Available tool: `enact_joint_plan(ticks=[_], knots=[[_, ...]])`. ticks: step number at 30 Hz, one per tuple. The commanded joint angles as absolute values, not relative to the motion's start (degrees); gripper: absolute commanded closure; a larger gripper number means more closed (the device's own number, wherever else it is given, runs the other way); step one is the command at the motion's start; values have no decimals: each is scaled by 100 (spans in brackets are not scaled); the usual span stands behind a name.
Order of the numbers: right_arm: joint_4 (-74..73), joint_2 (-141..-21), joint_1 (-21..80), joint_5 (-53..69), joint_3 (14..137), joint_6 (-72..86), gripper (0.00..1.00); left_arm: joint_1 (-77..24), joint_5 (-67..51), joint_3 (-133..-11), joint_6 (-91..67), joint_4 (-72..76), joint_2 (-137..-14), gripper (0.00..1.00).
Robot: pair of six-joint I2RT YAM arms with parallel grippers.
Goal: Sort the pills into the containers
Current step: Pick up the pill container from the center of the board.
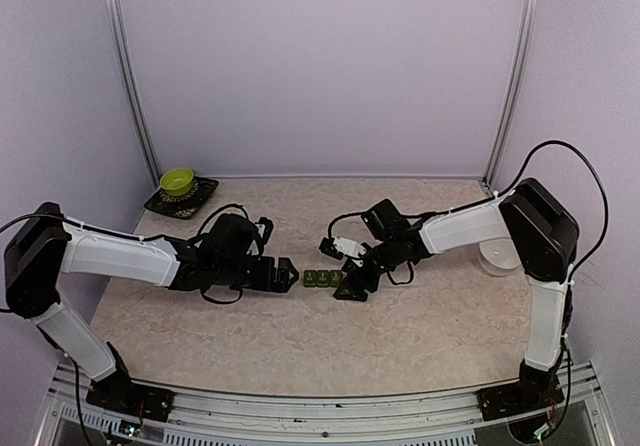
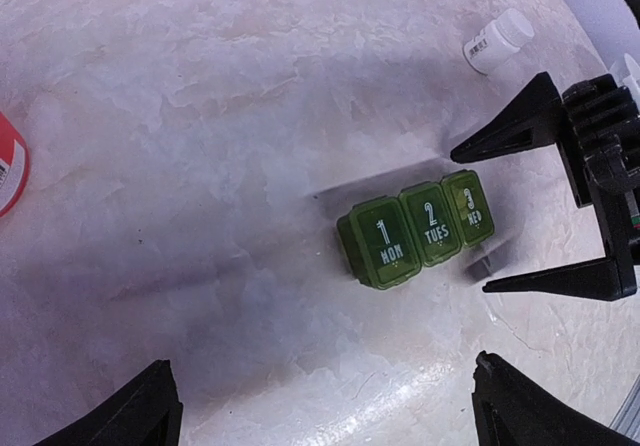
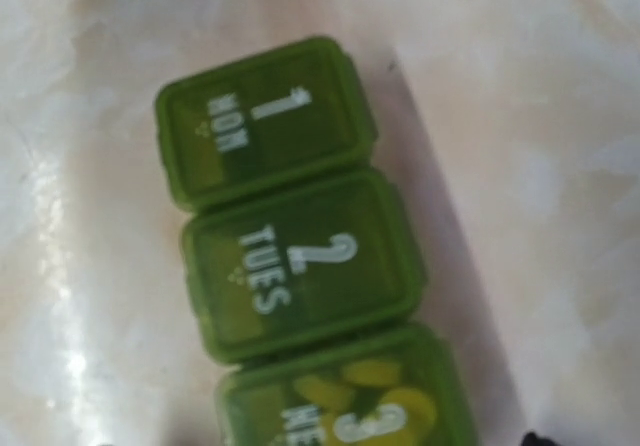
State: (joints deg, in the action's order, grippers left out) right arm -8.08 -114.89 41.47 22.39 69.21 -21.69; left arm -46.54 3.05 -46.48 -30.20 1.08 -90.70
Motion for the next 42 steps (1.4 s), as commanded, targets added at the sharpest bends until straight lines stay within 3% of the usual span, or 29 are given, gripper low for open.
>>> enact_joint_plan(ticks=[1, 9, 13, 19, 42], knots=[[-974, -11544, 4042, 2806, 7116, -1618, 14, -4659, 356, -4640, -3003, 295, -9090, 1], [-451, -11209, 3570, 3804, 6647, -687, 14, -4667, 246, -5465, -2701, 171, -10185, 2], [-399, -11334, 3441, 3947, 6682, -508, 15, -4691, 280, -5707, -2640, 64, -10541, 9], [-331, -11686, 3358, 4183, 6927, -239, 18, -4693, 370, -5712, -2630, 30, -10629, 14], [-321, -12299, 3357, 5010, 7330, 144, 36, -4685, 421, -5730, -2599, 48, -10989, 17]])
